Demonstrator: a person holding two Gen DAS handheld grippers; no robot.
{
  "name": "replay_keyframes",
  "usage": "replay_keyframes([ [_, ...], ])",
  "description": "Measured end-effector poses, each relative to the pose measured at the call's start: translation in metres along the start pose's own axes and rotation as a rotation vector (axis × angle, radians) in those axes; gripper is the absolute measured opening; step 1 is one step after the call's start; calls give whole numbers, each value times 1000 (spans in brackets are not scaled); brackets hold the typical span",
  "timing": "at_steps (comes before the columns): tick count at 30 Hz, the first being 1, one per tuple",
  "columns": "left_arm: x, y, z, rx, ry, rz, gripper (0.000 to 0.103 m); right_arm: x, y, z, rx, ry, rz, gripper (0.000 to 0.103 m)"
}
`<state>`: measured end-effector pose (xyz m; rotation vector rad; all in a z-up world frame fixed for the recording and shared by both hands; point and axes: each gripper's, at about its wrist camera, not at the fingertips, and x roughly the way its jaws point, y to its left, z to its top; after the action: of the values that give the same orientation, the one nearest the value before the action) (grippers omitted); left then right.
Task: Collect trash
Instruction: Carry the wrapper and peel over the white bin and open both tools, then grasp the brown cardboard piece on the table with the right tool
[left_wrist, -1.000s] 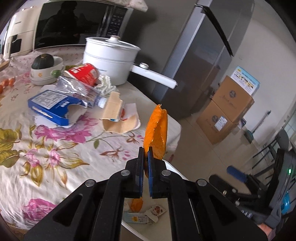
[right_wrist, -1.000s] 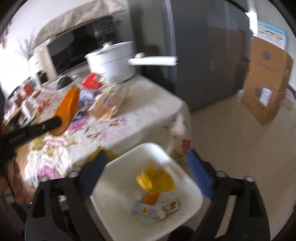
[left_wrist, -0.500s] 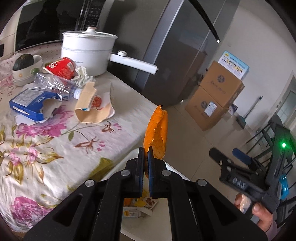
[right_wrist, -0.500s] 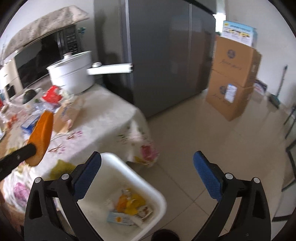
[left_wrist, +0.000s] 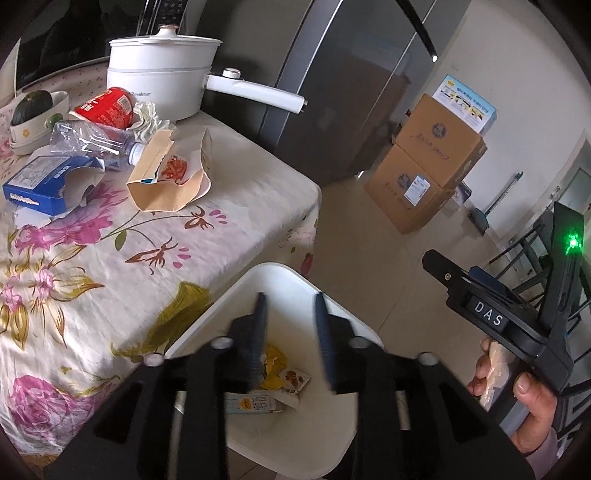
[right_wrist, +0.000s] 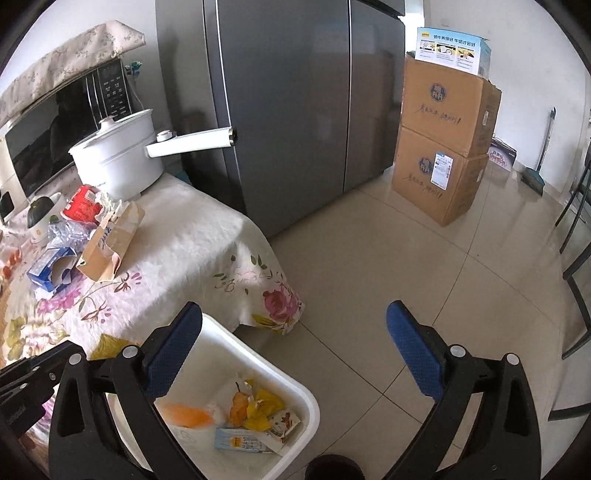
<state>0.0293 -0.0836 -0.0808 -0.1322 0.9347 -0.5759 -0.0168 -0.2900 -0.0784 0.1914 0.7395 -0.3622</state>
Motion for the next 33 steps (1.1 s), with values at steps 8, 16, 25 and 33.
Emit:
replay_keyframes([
  [8, 0, 9, -1, -30, 9, 35, 56, 4, 6, 1, -1, 21, 17, 96],
  [16, -10, 62, 3, -232, 25, 103, 70, 20, 49, 6, -55, 78, 97, 96],
  [25, -37, 119, 8, -413, -15, 111, 70, 58, 115, 52, -61, 168, 249, 96],
  [33, -58, 146, 11, -488, -56, 104, 70, 120, 157, 81, 64, 335, 400, 96],
])
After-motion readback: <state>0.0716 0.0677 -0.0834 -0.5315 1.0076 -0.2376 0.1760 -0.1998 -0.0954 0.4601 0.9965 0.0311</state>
